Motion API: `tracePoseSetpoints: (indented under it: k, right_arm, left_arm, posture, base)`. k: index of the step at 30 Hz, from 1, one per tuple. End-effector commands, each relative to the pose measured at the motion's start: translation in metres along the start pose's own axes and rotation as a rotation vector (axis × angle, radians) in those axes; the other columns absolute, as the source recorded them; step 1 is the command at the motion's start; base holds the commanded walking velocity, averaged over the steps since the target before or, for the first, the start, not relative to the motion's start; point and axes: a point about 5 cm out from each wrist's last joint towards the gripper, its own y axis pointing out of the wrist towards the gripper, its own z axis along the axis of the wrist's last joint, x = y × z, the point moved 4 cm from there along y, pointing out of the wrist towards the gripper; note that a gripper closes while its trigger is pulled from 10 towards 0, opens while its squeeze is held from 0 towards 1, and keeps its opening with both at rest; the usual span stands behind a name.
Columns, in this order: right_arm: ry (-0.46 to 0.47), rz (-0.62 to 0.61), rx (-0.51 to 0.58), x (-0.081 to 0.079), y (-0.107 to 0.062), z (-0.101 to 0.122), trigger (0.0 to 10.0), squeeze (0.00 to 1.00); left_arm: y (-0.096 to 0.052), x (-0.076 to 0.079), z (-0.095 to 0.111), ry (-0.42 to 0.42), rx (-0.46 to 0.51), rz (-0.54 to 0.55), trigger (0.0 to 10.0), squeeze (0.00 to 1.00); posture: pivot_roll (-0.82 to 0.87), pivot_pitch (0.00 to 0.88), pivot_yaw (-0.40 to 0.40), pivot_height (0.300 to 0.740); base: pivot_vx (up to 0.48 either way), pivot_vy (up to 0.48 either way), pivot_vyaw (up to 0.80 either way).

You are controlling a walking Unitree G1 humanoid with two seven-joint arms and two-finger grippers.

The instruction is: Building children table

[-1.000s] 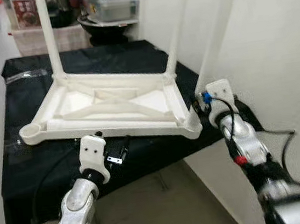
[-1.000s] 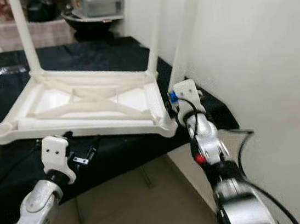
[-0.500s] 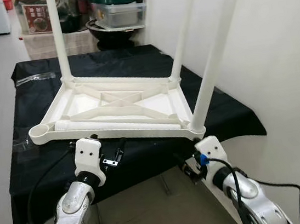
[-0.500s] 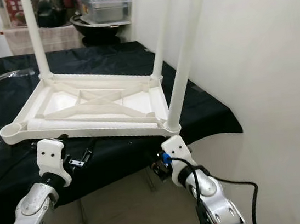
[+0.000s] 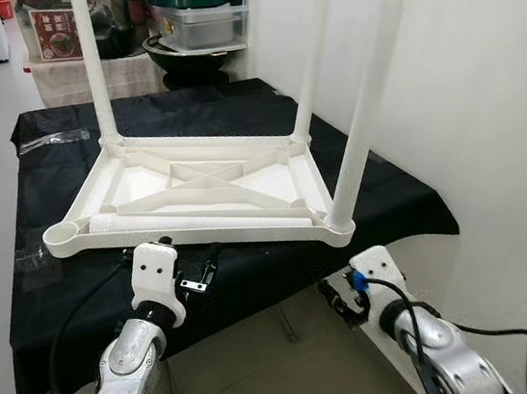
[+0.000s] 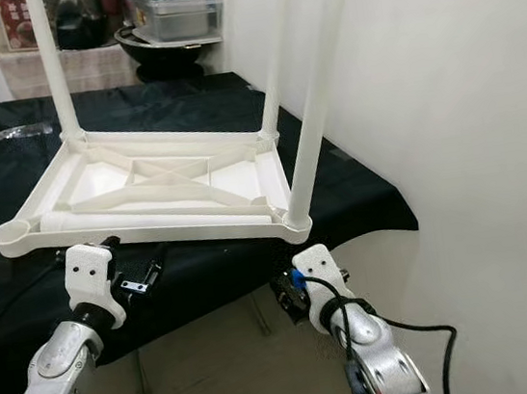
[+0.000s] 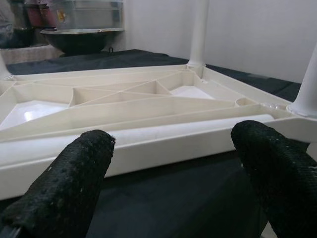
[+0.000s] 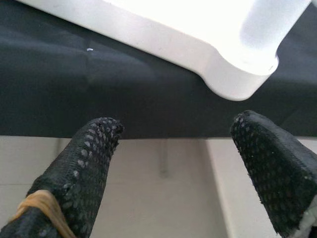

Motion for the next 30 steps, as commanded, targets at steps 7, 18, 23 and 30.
tracePoseSetpoints:
  k: [7, 18, 23, 30]
  right_arm:
    - [0.212, -0.085, -0.031, 0.013, 0.008, 0.001, 10.0, 0.0]
    - [0.268, -0.107, -0.077, 0.011, 0.015, -0.001, 10.0, 0.0]
    - [0.251, -0.063, -0.128, 0.002, 0.016, -0.008, 10.0, 0.0]
    - [0.247, -0.064, -0.193, 0.001, 0.017, -0.02, 10.0, 0.0]
  left_arm:
    - [0.003, -0.001, 0.004, -0.002, 0.021, 0.0, 10.0, 0.0]
    - [0.003, 0.0, 0.005, -0.003, 0.023, -0.006, 10.0, 0.0]
    - [0.003, -0.001, 0.005, -0.003, 0.024, -0.003, 10.0, 0.0]
    - [0.002, -0.001, 0.005, -0.003, 0.024, 0.0, 10.0, 0.0]
  posture:
    - [0.1, 0.0, -0.123, 0.74]
    - [0.1, 0.0, -0.123, 0.74]
    - [0.11, 0.0, -0.127, 0.74]
    - [0.11, 0.0, -0.128, 0.74]
  base:
    - [0.184, 0.0, -0.18]
    - [0.264, 0.0, 0.0]
    - [0.265, 0.0, 0.0]
    - [0.264, 0.0, 0.0]
